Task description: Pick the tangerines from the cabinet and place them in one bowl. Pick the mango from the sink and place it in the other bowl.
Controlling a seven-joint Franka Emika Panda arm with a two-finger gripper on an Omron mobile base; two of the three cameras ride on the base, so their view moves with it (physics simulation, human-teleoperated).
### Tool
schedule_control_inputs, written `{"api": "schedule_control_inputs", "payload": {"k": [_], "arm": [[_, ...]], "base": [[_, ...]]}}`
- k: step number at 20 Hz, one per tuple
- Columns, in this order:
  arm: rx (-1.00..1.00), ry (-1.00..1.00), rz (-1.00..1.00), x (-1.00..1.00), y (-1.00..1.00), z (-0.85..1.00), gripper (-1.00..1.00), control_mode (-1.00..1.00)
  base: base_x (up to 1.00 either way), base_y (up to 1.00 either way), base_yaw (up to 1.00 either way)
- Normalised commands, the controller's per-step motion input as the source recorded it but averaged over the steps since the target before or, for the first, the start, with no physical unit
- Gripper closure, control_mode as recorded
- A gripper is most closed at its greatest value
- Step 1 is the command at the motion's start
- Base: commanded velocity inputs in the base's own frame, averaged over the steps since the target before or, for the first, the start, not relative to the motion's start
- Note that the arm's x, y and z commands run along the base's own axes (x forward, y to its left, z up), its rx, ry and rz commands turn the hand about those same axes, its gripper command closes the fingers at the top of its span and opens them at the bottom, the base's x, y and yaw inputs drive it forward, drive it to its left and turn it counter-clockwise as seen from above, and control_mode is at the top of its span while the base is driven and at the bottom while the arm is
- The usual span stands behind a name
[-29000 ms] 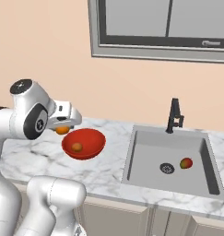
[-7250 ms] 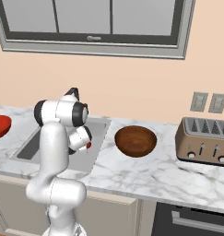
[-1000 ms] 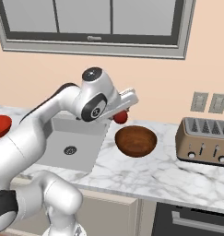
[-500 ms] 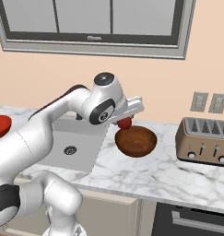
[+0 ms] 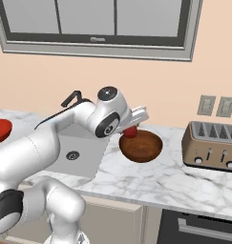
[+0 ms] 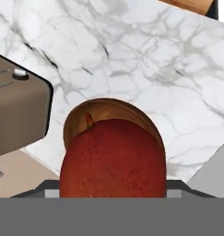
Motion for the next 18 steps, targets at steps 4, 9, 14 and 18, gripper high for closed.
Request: {"api": "schedule_control_inputs", "payload": {"k": [4, 9, 14, 18], "arm": [[0.04, -0.06, -0.11, 0.34, 0.09, -0.28, 1.00, -1.00], [0.07, 0.00, -0.12, 0.29, 0.01, -0.30, 1.00, -1.00], [0.08, 0.01, -0.13, 0.26, 0.00, -0.24, 1.00, -1.00], [0.06, 0.02, -0.12, 0.28, 0.01, -0.22, 1.00, -1.00]], "base": [[0.00, 0.00, 0.00], [0.00, 0.00, 0.00], [0.00, 0.00, 0.00], [0.00, 0.00, 0.00]]}}
